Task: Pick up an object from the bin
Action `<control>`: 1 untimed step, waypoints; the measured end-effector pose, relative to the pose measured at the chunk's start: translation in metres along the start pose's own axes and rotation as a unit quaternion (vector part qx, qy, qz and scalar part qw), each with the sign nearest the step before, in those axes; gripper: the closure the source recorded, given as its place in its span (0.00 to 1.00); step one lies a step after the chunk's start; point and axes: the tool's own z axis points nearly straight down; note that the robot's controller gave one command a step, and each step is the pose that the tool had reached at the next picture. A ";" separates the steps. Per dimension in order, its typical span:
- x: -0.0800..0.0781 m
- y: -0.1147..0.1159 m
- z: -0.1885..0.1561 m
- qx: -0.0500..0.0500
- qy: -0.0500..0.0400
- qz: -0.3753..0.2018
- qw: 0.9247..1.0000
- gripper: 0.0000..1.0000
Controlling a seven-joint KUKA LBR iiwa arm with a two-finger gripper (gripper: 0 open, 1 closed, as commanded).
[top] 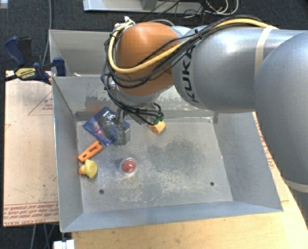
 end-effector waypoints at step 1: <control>0.012 -0.061 0.050 0.000 0.000 0.079 0.997 1.00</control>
Offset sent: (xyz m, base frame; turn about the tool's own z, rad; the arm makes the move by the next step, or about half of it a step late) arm 0.0327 -0.0494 -0.0473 0.1529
